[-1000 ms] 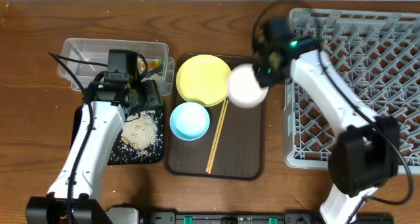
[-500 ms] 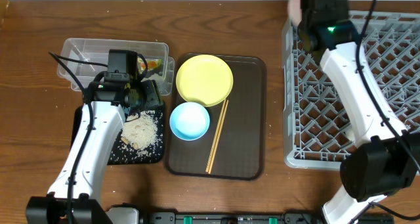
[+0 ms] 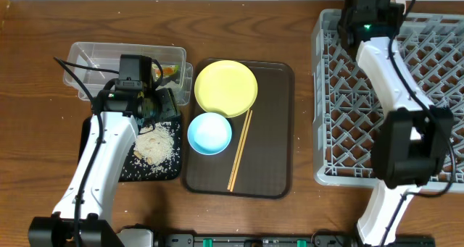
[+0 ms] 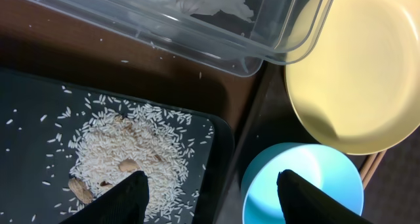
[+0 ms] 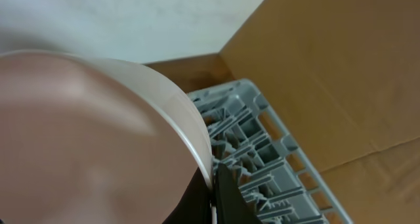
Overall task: Sort waste into correct bins and load items into the dishwasher rack
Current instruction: 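Lift the pink bowl with the right gripper and move it over the rack, then reach the right gripper to the light-blue bowl and grasp its rim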
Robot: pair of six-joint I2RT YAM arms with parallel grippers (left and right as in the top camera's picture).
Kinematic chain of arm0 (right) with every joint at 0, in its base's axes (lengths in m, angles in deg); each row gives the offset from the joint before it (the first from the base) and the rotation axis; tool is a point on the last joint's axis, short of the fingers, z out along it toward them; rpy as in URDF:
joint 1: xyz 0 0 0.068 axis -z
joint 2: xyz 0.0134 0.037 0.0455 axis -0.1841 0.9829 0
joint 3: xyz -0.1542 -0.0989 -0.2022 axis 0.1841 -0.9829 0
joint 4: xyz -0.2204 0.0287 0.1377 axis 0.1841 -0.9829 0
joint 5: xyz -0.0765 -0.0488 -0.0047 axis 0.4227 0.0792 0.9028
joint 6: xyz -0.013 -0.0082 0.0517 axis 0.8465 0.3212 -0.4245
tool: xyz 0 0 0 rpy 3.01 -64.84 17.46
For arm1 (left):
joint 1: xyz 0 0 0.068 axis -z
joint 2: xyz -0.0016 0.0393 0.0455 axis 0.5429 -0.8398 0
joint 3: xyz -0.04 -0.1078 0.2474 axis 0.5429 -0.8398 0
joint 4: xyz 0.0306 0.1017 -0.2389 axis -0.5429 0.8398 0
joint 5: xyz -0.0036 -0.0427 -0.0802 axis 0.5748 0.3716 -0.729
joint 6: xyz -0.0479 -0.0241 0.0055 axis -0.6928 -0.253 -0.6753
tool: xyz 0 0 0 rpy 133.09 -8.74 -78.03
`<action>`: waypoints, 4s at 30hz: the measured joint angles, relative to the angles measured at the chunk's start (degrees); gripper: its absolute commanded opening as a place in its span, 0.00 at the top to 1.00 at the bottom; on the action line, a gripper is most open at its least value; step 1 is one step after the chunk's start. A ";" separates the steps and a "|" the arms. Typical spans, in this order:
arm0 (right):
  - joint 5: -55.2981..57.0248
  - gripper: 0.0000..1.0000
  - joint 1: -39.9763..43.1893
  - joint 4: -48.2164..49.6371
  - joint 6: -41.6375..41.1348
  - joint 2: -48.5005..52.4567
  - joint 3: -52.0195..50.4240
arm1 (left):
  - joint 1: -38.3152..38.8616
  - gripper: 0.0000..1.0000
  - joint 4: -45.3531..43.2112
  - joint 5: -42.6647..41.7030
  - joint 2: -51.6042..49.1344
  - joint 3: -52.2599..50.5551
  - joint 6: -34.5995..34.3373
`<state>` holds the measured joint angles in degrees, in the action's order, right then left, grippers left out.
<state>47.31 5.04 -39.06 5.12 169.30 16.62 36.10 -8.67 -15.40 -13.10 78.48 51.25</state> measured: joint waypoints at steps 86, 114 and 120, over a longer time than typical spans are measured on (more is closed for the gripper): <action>-72.17 0.16 -23.91 -38.29 -8.24 -2.54 0.59 | -5.75 0.34 9.07 11.45 0.00 0.00 -13.51; -68.48 0.74 -35.32 -40.72 -9.64 6.58 0.50 | -9.84 0.34 11.65 12.83 0.00 0.00 -15.56; -68.48 0.94 -35.78 -39.26 -9.70 6.62 -1.62 | -9.84 0.34 11.65 12.81 0.00 0.00 -15.56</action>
<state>-21.17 -30.74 -78.31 -4.58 175.92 15.00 26.27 2.98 -2.59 -13.10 78.48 35.69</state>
